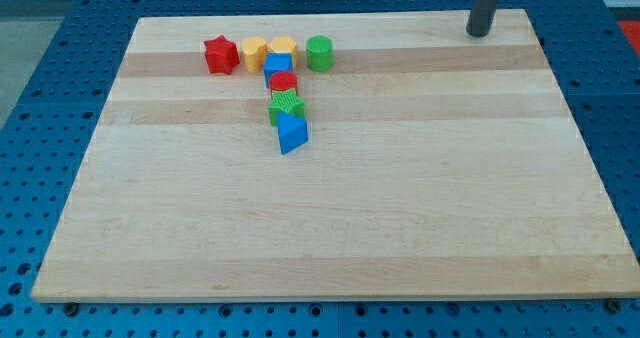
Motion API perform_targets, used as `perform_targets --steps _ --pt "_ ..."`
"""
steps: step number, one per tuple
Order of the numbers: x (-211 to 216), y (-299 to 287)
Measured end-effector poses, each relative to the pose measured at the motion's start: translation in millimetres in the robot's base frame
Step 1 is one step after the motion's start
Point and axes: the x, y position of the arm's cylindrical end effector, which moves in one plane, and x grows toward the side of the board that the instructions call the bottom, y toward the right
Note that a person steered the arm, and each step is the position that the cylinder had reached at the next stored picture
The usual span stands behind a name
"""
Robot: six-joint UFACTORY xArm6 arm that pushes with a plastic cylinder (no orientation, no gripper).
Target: Slide the green circle to the right of the green star
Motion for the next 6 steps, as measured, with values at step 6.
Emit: perform_targets --steps 6 --pt "-47.3 -104.0"
